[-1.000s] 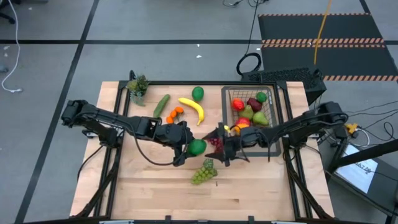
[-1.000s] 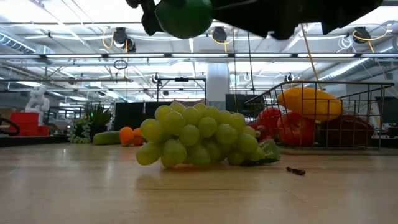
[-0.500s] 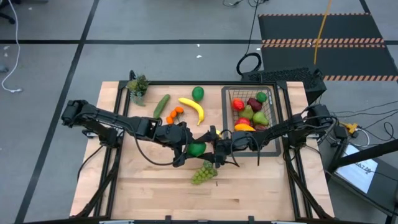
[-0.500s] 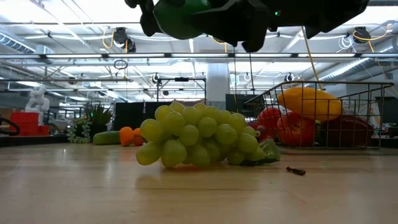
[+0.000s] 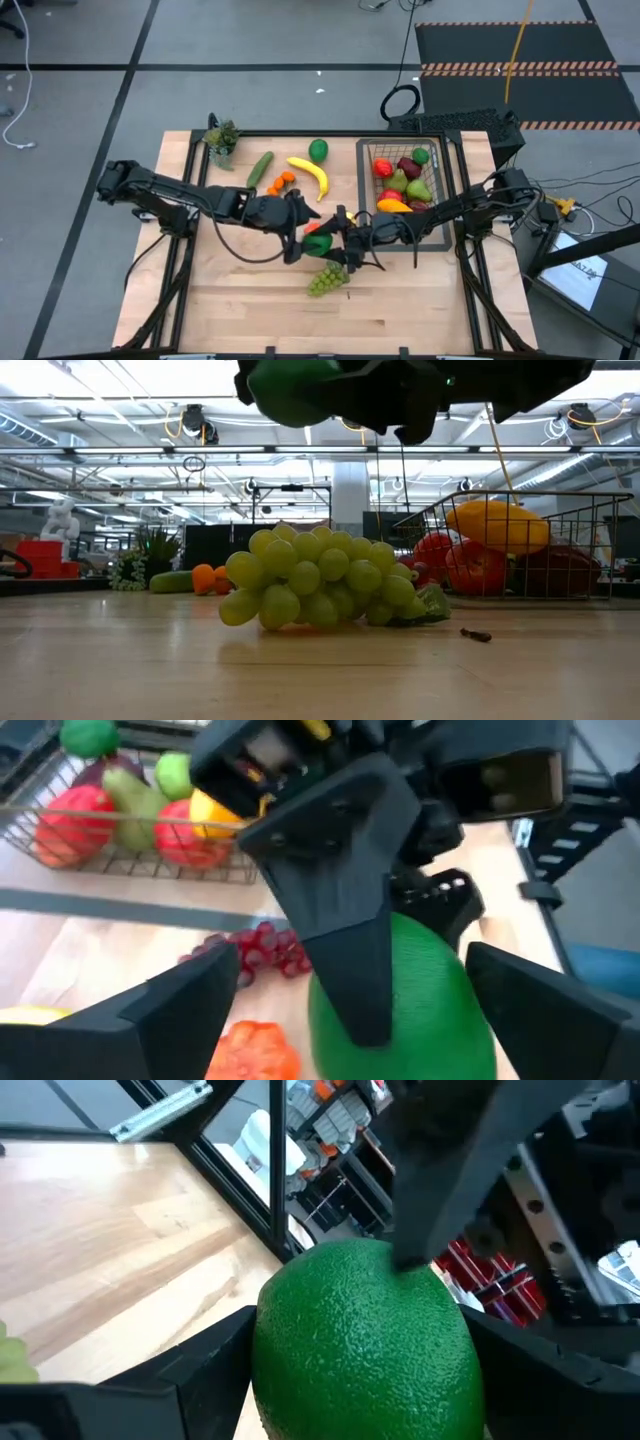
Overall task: Build produce basket
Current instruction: Put the bottom lime into the gold wire basket
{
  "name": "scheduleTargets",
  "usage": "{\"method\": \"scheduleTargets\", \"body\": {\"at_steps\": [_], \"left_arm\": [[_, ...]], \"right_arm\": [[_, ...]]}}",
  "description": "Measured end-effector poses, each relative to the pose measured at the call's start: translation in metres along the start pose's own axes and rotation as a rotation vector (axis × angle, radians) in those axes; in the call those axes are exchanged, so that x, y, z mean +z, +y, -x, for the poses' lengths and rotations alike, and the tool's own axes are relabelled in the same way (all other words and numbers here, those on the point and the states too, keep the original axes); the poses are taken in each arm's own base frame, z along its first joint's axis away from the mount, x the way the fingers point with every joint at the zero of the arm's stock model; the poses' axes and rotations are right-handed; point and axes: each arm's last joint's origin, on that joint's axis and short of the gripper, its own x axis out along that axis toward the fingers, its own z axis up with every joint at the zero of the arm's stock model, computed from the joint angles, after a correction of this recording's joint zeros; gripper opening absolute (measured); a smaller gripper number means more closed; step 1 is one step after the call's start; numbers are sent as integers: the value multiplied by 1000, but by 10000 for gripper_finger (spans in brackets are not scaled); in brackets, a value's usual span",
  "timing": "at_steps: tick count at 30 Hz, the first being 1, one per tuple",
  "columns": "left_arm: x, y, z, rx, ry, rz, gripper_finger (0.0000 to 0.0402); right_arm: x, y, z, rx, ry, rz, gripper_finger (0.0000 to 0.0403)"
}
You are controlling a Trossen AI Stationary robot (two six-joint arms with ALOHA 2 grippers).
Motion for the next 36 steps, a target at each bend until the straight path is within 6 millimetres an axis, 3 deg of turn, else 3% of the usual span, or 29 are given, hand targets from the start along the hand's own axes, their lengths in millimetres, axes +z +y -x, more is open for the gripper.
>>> {"method": "scheduleTargets", "body": {"at_steps": [10, 15, 24, 36], "left_arm": [[6, 3, 28, 73, -41, 44, 363], [2, 6, 34, 151, -2, 56, 350], [-3, 9, 36, 221, 38, 47, 349], [-4, 10, 36, 230, 43, 44, 349]], "right_arm": [[3, -2, 4, 13, 21, -125, 309], [8, -18, 18, -33, 120, -230, 308], [13, -45, 61, -141, 345, -341, 308], [7, -59, 129, -410, 502, -472, 308]]}}
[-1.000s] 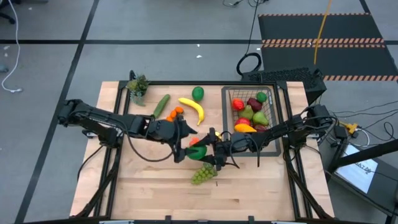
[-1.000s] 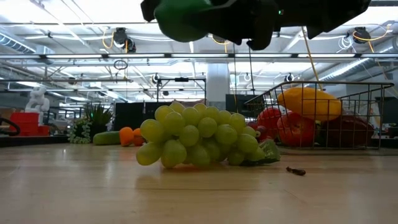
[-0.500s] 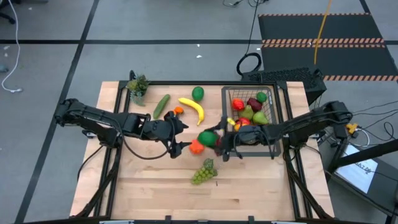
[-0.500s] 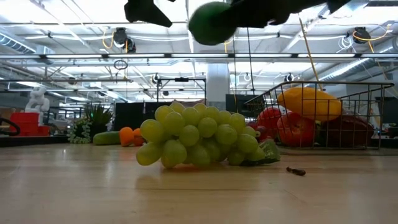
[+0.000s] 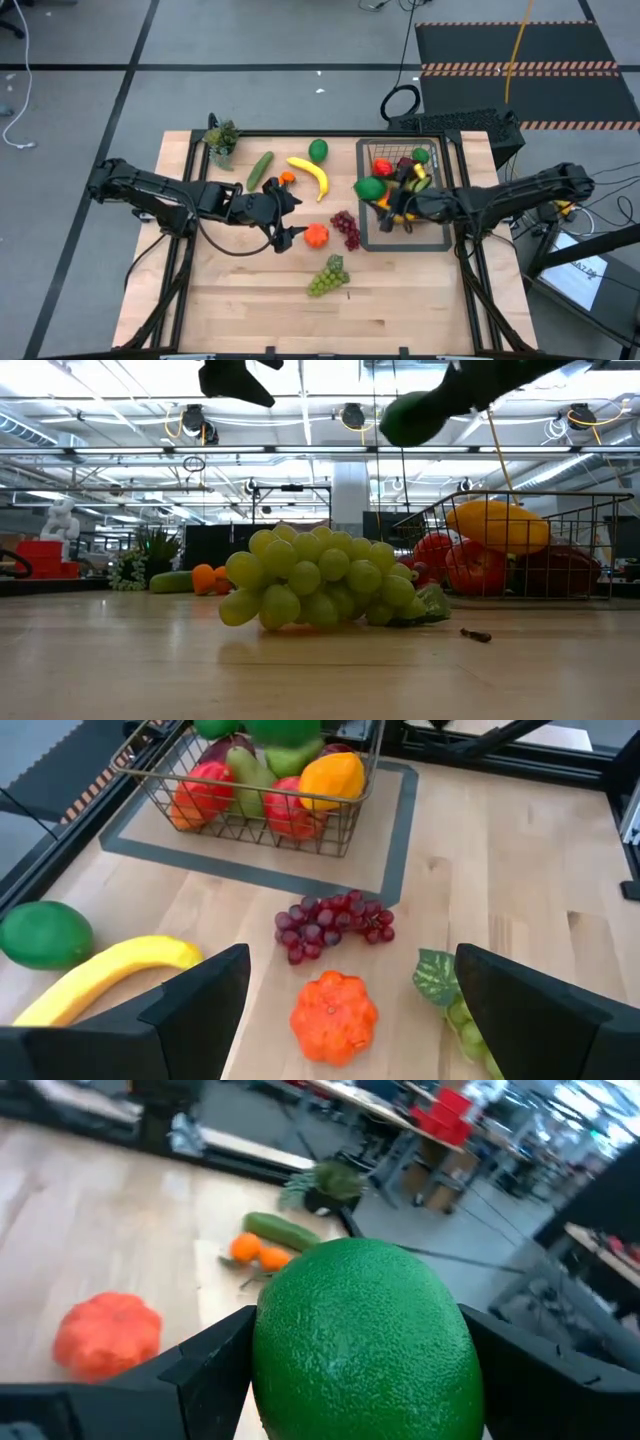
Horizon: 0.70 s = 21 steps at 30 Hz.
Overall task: Build produce basket
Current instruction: Put the bottom lime into the gold wire basket
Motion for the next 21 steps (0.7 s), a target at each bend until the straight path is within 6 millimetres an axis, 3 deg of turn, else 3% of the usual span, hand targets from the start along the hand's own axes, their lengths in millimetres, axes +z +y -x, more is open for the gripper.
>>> {"method": "scheduleTargets", "body": {"at_steps": [5, 11, 21], "left_arm": [[0, 0, 0, 14, -6, 0, 349], [0, 1, 0, 27, -10, 0, 349], [4, 2, -1, 27, -37, -22, 349]], "right_arm": [[-9, -15, 12, -41, 15, -131, 308], [-30, -28, 22, -76, 155, -251, 308], [-55, -32, 31, -121, 378, -357, 308]]}}
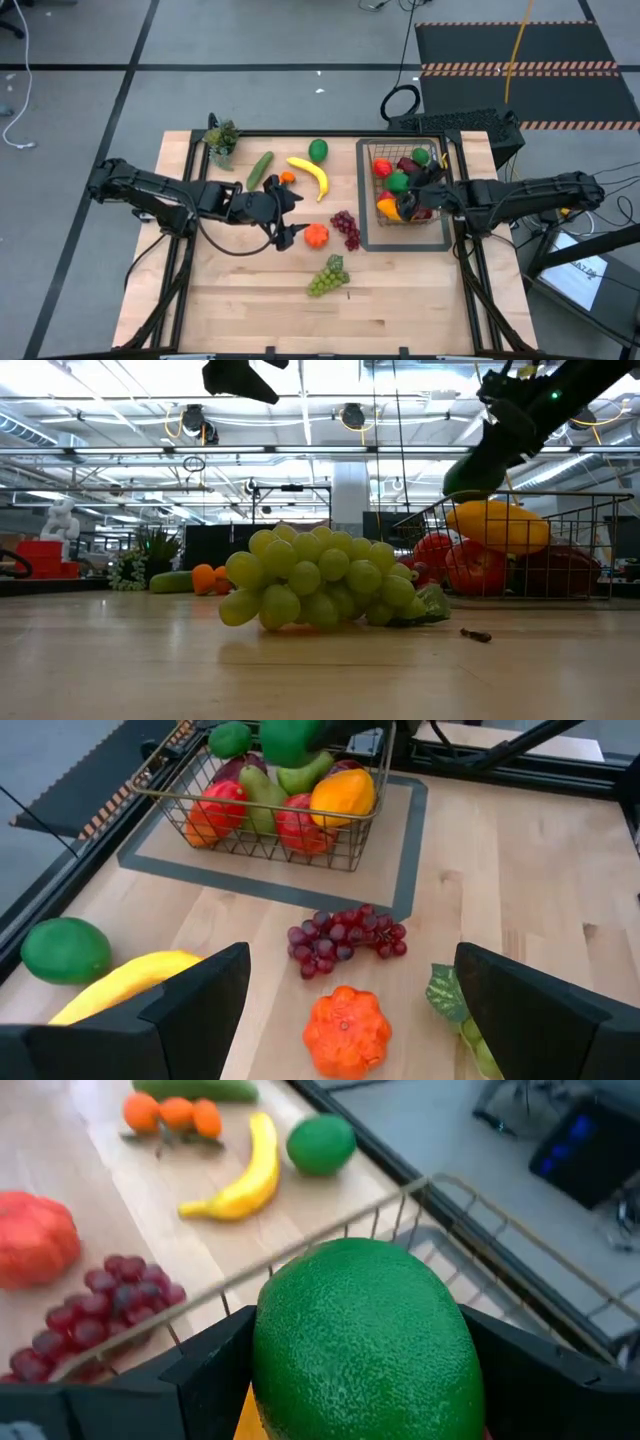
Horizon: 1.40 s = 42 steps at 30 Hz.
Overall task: Build produce basket
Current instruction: Put the bottom lime into the gold wire basket, then put the lime into the gold wire basket
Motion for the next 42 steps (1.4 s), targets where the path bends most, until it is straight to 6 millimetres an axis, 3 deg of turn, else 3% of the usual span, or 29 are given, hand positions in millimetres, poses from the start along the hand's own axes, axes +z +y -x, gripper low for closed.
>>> {"method": "scheduleTargets", "body": {"at_steps": [24, 30, 36, 42], "left_arm": [[2, 6, -2, 19, -2, 37, 349], [2, 6, -2, 18, -1, 38, 349], [1, 6, -2, 19, 0, 38, 349], [2, 8, -2, 39, -3, 15, 349]], "right_arm": [[-23, -19, -1, -139, 242, -139, 321], [-24, -19, -1, -138, 247, -140, 353], [-22, -17, -2, -87, 245, -123, 356], [-7, -12, -2, -17, 102, -90, 356]]}}
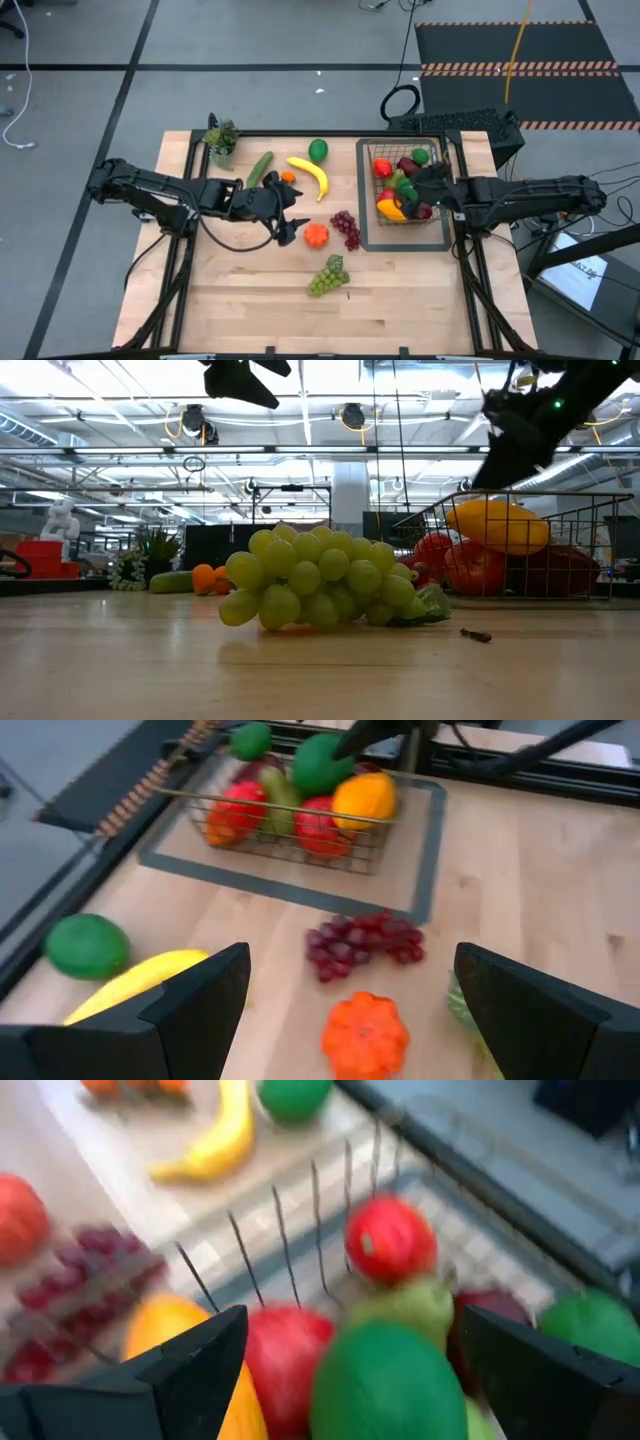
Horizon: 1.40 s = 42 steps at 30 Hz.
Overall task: Build produce basket
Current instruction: Put the lime into the gold wire basket
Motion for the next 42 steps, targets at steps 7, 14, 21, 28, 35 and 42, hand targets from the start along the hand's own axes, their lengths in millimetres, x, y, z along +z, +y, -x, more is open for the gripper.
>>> {"method": "scheduleTargets", "body": {"at_steps": [7, 14, 21, 28, 35, 42], "left_arm": [[3, 12, -6, 152, -35, 11, 349], [7, 40, -33, 368, -25, -93, 349], [9, 83, -65, 494, -31, 28, 349], [14, 123, -85, 528, -129, 278, 349], [6, 151, -114, 556, -33, 362, 349], [2, 159, -152, 512, 81, 373, 349]], "right_arm": [[27, 4, 7, -53, -277, 121, 357], [52, 4, 17, -230, -497, 266, 357], [70, 0, 28, -331, -626, 322, 357], [79, -8, 32, -381, -695, 270, 357], [79, -9, 31, -384, -695, 244, 357], [79, -9, 30, -380, -690, 241, 357]]}}
